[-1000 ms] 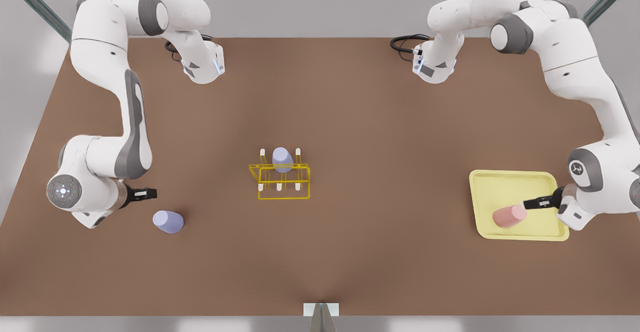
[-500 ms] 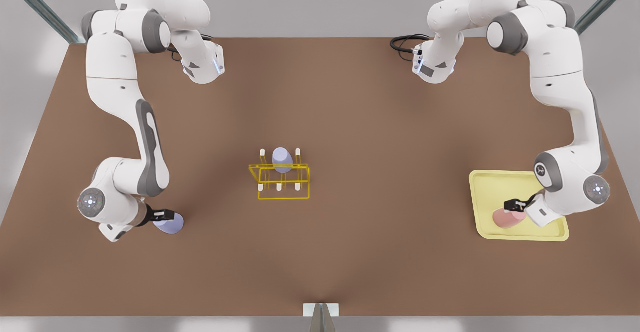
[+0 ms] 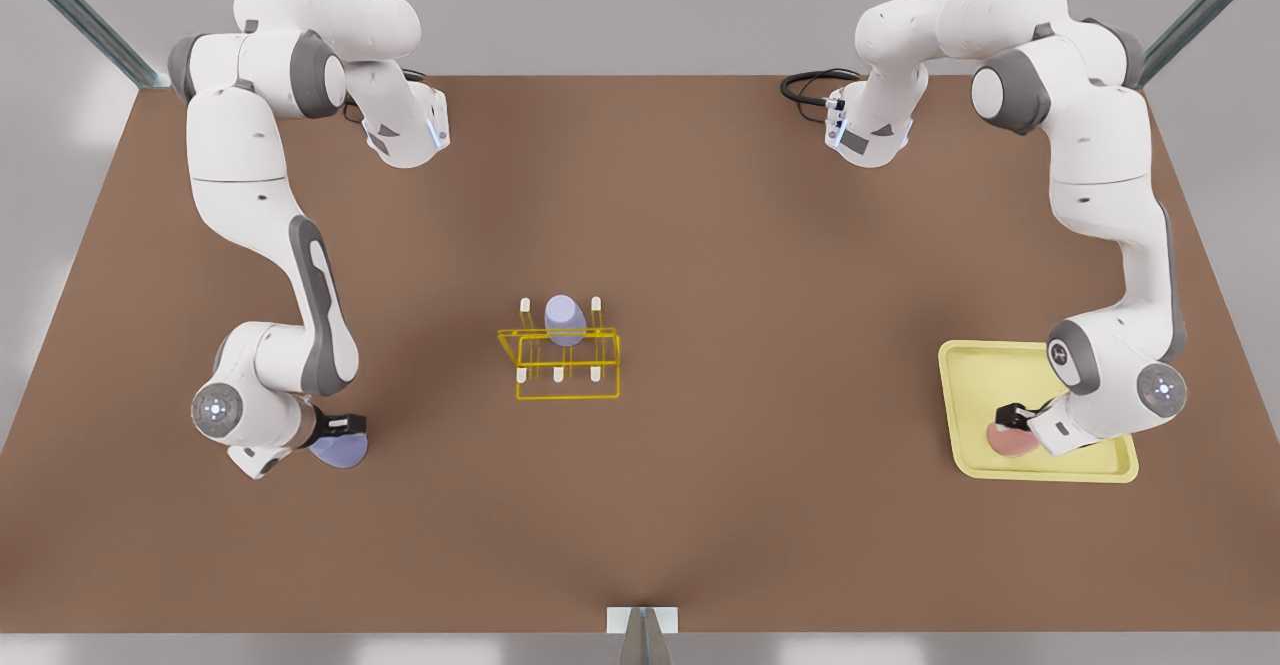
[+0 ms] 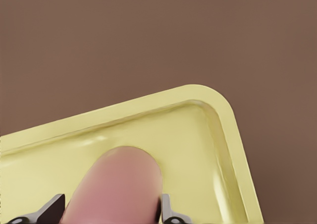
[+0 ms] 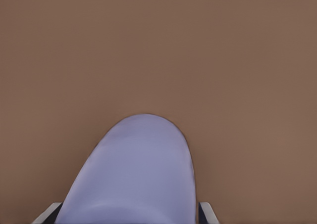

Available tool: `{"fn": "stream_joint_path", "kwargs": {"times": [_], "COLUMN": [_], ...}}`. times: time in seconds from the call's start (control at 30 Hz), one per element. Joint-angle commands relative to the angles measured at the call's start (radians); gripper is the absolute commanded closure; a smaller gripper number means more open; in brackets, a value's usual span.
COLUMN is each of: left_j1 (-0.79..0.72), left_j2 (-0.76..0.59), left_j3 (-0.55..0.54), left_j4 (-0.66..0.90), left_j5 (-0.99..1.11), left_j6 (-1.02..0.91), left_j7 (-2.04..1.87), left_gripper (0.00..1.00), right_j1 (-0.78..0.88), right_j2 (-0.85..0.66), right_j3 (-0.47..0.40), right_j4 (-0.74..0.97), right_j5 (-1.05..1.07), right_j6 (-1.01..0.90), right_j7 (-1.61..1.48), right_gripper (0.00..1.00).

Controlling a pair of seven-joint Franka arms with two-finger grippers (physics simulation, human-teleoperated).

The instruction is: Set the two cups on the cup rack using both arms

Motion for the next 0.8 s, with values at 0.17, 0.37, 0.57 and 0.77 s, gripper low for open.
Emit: {"fn": "stream_joint_path", "kwargs": {"times": [0.17,0.37,0.57,0.77], "left_j1": [0.000,-0.001,-0.001,-0.001], "left_j2": [-0.003,0.000,0.008,0.013], "left_j3": [0.005,0.005,0.005,0.005], "left_j4": [0.000,0.000,0.004,0.005], "left_j5": [0.003,0.003,0.003,0.003], "left_j6": [0.009,0.009,0.009,0.009], "left_j7": [0.084,0.079,0.079,0.071], "left_gripper": [0.10,0.14,0.15,0.22], "right_j1": [0.002,0.005,0.000,-0.003], "right_j2": [0.001,0.000,0.001,0.001], "right_j3": [-0.004,-0.003,-0.003,-0.003], "right_j4": [-0.021,-0.024,-0.023,-0.016], "right_j5": [-0.007,-0.015,-0.015,-0.015], "right_j6": [0.055,0.055,0.055,0.053], "right_j7": [-0.017,-0.011,-0.018,-0.020], "right_gripper": [0.00,0.00,0.17,0.18]}}
